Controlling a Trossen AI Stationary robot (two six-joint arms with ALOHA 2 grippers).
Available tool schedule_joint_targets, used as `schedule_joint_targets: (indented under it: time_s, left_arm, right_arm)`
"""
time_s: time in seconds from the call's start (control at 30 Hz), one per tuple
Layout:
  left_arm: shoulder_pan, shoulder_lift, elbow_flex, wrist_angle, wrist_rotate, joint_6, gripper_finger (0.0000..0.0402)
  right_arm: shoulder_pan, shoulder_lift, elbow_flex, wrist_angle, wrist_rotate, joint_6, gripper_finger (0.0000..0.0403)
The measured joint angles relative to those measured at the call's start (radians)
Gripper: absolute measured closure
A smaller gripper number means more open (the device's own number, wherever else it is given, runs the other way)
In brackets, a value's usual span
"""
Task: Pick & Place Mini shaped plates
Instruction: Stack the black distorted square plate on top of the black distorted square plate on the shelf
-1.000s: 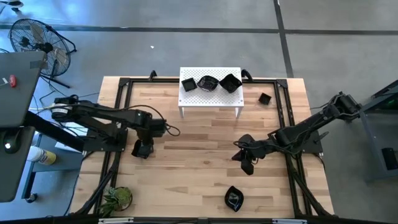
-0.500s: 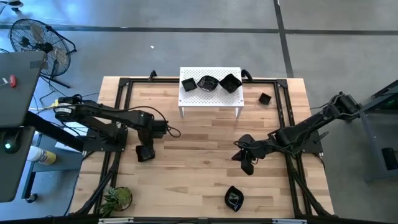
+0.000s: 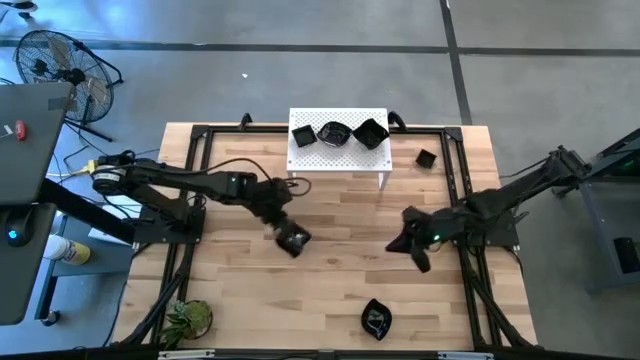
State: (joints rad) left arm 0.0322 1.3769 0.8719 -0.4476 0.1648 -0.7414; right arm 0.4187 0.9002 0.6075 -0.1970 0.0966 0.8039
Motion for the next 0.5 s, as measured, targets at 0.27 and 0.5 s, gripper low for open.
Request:
schedule_joint_targets:
  time_s: [0.27,0.5]
  left_arm:
    - [-0.038,0.204,0.028,0.373,-0.169,-0.241,0.0401]
    - [-0.068,0.416,0.192,0.388,-0.241,-0.308,0.0401]
  right_arm:
    - [0.000,-0.203,0.000,-0.219,0.110,-0.007,0.0400]
    - [0.000,-0.248,0.000,-0.310,0.107,-0.027,0.0400]
